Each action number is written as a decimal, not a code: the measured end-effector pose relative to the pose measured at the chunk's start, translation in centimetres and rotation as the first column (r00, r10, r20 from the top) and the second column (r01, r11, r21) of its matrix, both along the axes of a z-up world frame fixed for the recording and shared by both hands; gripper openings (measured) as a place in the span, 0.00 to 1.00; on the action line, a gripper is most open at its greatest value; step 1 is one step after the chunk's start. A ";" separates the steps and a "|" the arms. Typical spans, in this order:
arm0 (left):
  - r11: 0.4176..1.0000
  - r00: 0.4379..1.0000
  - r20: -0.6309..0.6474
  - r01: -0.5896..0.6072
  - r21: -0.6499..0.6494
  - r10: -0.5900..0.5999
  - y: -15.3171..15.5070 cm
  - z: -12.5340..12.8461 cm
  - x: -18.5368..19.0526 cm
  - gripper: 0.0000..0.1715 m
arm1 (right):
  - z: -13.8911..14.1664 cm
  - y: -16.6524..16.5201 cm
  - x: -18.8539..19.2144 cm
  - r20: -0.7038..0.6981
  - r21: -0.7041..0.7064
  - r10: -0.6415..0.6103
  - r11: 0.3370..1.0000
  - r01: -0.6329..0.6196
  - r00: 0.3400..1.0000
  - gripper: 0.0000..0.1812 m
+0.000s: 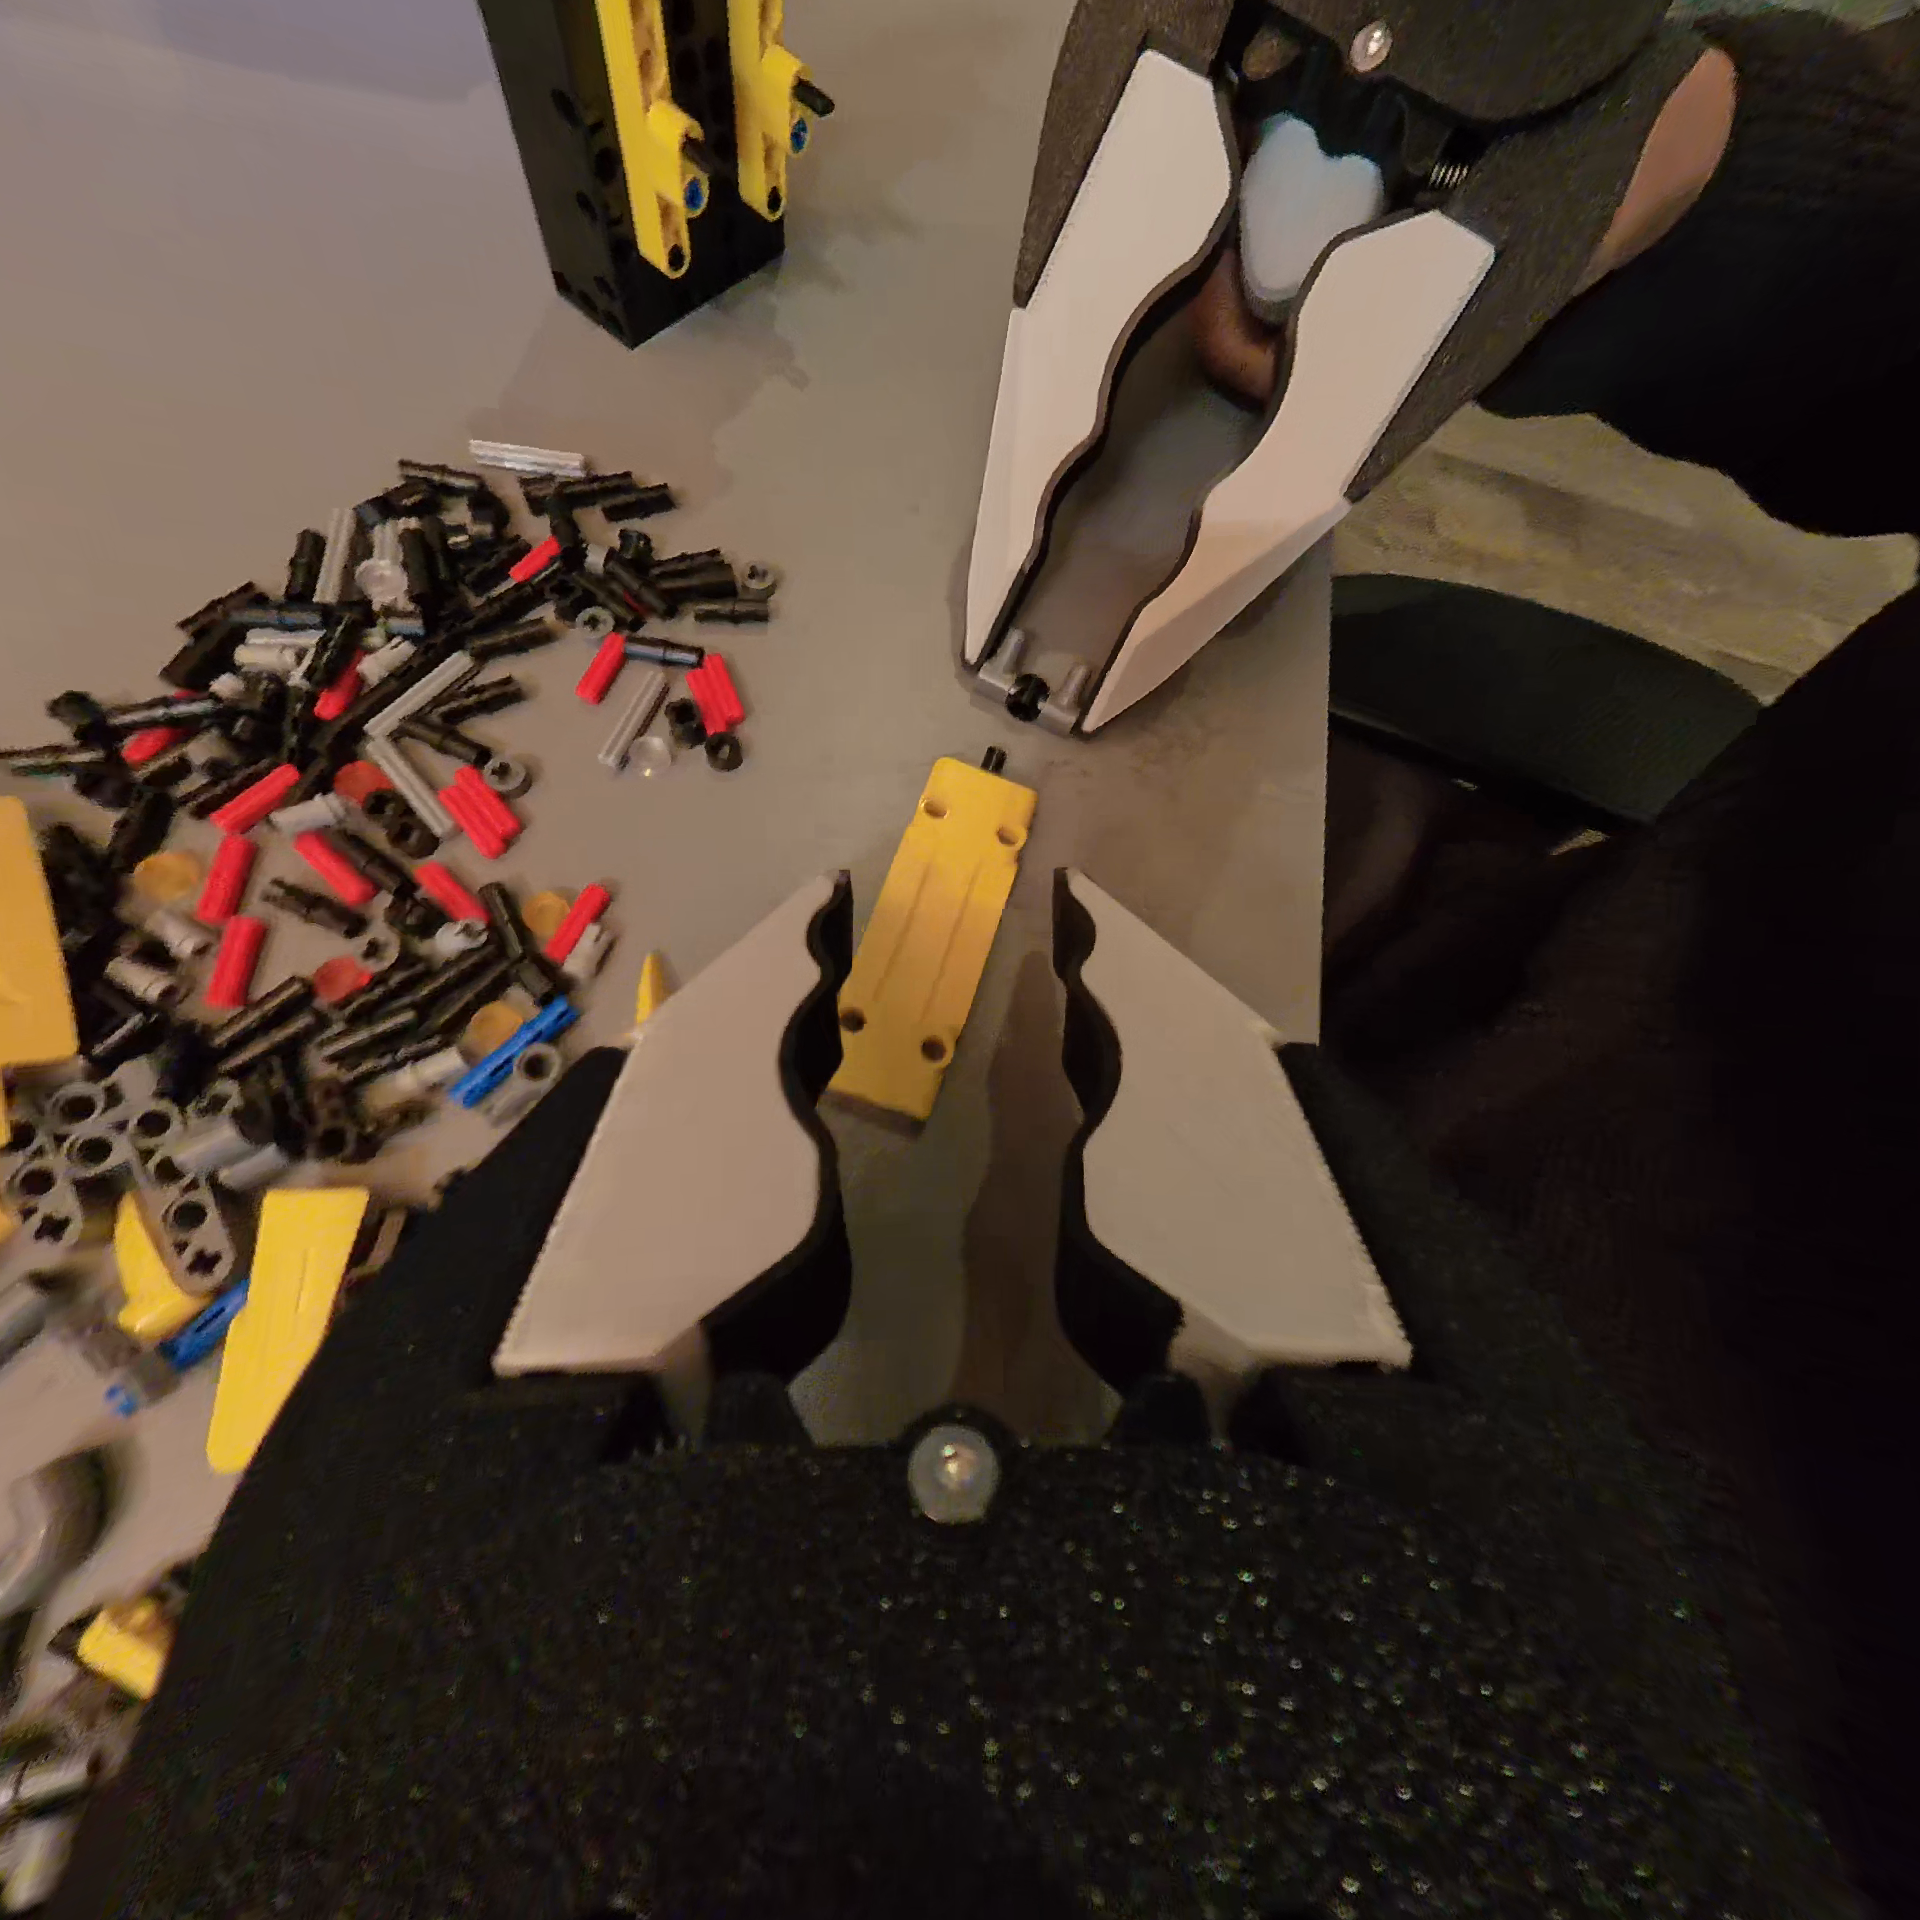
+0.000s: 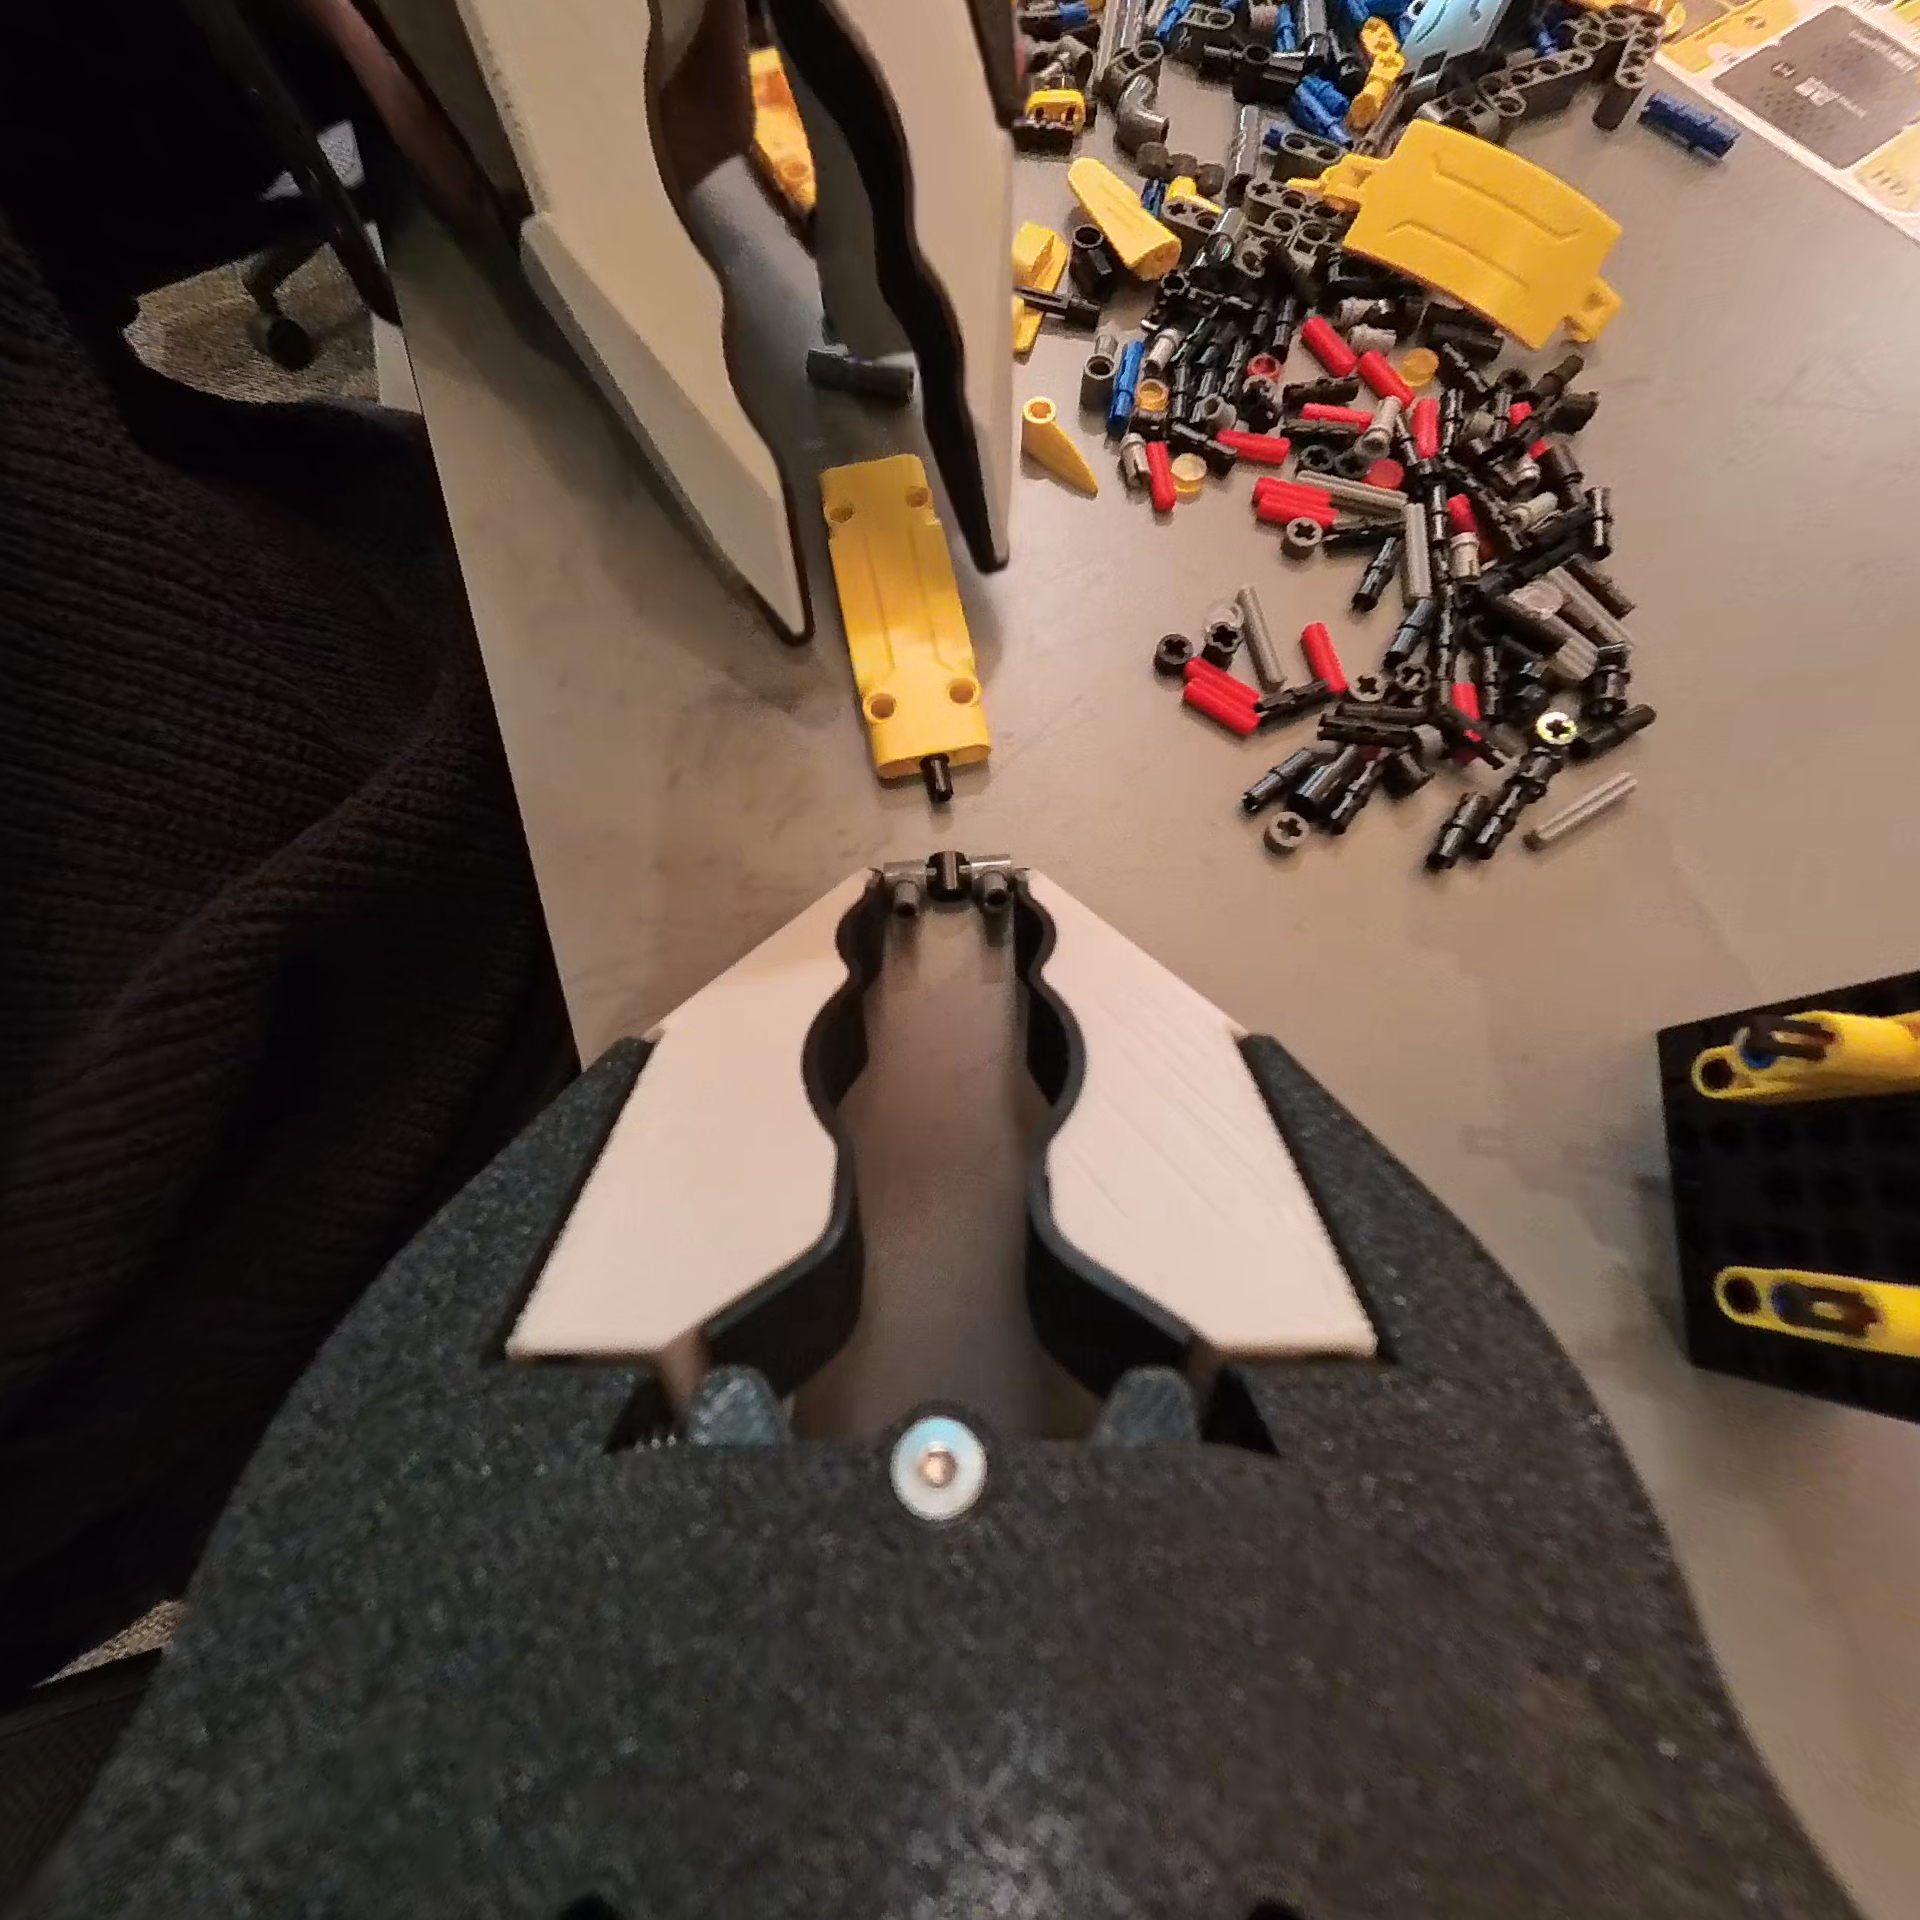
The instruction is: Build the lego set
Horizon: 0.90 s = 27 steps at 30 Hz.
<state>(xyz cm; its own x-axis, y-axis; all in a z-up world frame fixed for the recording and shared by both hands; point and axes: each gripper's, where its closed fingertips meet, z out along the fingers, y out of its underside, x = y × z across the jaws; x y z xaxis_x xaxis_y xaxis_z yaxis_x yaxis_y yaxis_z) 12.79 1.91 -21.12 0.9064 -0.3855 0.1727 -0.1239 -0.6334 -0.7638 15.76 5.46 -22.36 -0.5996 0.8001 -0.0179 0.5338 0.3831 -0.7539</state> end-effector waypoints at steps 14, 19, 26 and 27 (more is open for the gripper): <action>0.999 0.998 -0.062 -0.006 -0.031 0.004 -0.9 -1.0 -0.9 0.21 | 2.9 0.8 -0.6 -0.135 -0.096 -0.115 0.990 0.103 0.984 0.21; 0.998 0.999 0.034 0.015 -0.060 -0.013 -1.5 -0.6 -0.5 0.15 | 3.3 -1.2 -0.7 -0.169 -0.037 -0.071 0.997 0.066 0.983 0.21; 0.995 0.877 0.477 -0.017 -0.094 0.060 -2.2 3.0 -0.7 0.15 | 4.3 -4.0 -0.9 -0.391 0.290 0.177 0.955 -0.062 0.903 0.21; 0.995 0.861 0.505 -0.013 -0.103 0.063 -2.4 3.1 -0.8 0.15 | 4.5 -4.0 -1.2 -0.428 0.362 0.202 0.931 -0.038 0.881 0.21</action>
<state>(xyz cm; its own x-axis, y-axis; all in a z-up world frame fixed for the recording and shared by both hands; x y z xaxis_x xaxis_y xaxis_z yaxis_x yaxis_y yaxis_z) 12.03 -0.46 -18.00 0.6971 -0.3117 0.6457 0.2901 -0.7009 -0.6516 14.60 1.48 -17.81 -0.5670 0.6293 0.5316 0.1003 0.6932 -0.7137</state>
